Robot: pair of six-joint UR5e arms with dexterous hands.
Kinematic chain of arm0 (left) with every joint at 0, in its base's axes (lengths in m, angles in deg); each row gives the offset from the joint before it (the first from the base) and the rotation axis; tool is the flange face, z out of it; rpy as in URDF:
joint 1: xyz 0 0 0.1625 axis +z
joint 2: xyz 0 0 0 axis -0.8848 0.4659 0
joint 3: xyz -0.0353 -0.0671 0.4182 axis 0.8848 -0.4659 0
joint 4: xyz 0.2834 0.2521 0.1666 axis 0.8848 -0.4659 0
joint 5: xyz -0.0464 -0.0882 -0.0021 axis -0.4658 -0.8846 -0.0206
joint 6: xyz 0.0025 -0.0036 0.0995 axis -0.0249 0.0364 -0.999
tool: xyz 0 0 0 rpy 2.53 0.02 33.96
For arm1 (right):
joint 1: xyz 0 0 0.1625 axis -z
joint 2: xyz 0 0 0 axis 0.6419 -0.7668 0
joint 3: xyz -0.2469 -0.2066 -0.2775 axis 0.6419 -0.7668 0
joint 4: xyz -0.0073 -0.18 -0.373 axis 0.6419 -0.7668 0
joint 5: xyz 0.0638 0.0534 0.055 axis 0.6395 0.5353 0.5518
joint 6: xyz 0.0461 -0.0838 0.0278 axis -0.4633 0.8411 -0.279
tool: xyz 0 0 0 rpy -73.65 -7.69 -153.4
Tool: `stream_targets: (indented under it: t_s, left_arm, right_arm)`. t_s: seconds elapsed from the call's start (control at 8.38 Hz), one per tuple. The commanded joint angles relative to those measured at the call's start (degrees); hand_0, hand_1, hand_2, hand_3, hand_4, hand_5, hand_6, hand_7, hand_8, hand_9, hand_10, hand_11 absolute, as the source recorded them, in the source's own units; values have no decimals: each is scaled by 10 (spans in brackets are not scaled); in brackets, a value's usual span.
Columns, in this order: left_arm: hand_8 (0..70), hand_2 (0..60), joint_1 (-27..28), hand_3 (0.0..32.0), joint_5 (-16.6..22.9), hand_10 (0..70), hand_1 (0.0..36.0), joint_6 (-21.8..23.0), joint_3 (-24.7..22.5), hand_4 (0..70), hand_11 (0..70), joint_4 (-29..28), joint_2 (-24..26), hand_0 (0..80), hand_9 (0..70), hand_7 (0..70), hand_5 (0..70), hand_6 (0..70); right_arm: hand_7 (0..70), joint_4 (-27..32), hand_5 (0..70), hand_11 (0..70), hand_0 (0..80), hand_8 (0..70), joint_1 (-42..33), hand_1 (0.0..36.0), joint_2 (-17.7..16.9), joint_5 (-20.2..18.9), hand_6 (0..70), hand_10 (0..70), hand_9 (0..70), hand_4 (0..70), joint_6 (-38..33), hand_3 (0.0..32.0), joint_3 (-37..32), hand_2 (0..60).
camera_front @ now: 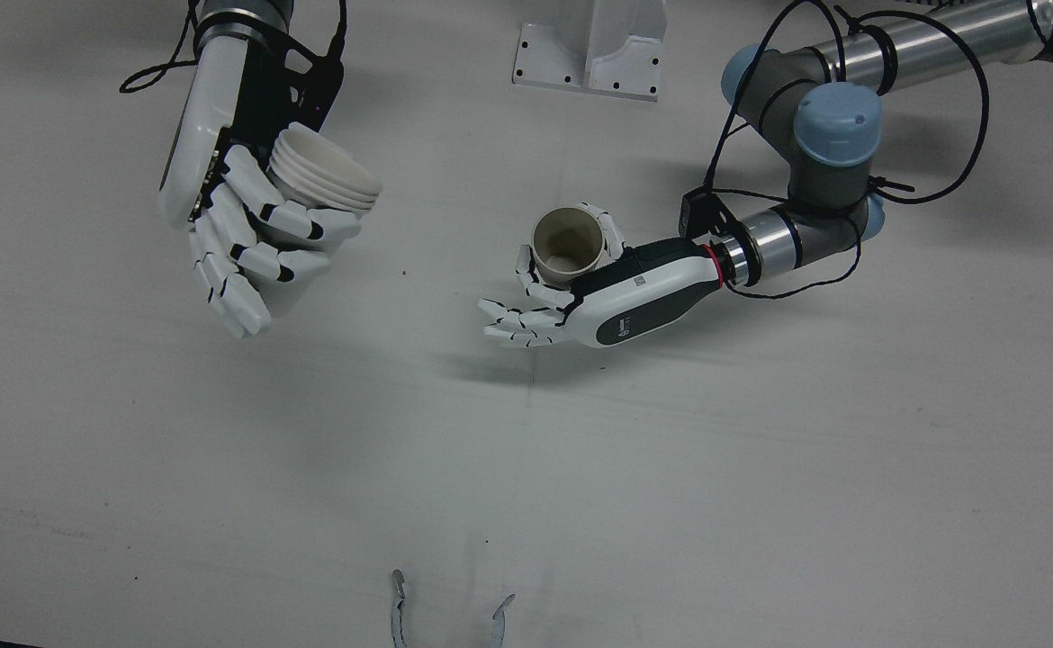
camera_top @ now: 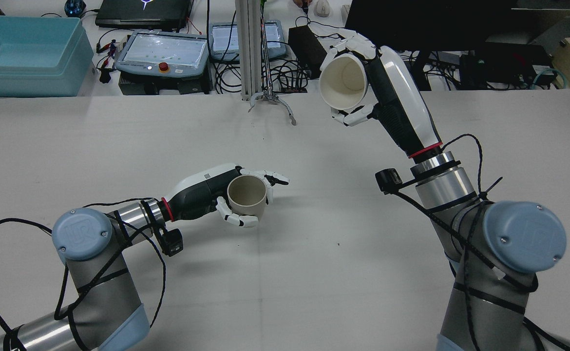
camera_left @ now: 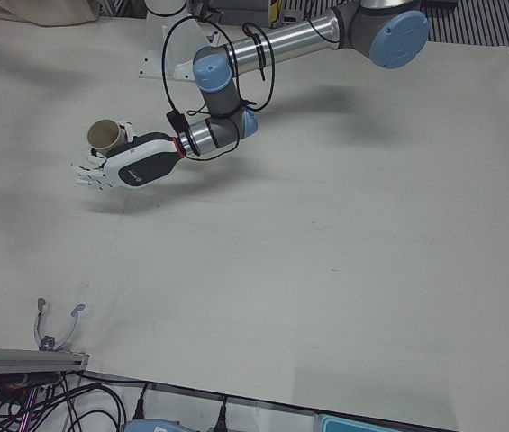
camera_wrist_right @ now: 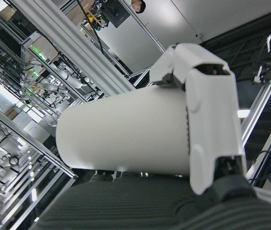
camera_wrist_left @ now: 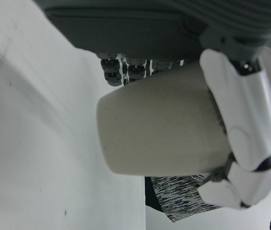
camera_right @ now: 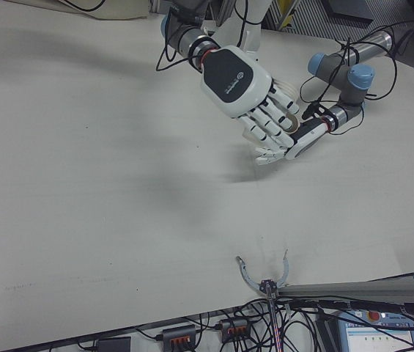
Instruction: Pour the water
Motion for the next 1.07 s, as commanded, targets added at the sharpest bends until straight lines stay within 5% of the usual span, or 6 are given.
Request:
stream_targets:
  t_s: [0.0, 0.36, 0.96]
  left_arm:
    - [119, 600, 1, 0, 0, 72, 281, 0, -7, 700, 109, 0, 2, 492, 118, 204, 503, 187]
    - [117, 600, 11, 0, 0, 69, 284, -1, -10, 700, 106, 1, 3, 498, 115, 201, 503, 179]
    - [118, 600, 9, 0, 0, 69, 289, 1, -10, 700, 107, 1, 3, 505, 116, 202, 508, 182]
  right_arm:
    - [456, 3, 700, 181, 698, 106, 79, 360, 0, 7, 252, 97, 177, 377, 256, 0, 67, 600]
    - [420, 3, 700, 169, 797, 92, 114, 360, -9, 53, 242, 87, 151, 374, 331, 0, 54, 600]
    - [412, 9, 700, 173, 800, 87, 112, 360, -10, 72, 250, 88, 140, 394, 354, 0, 64, 600]
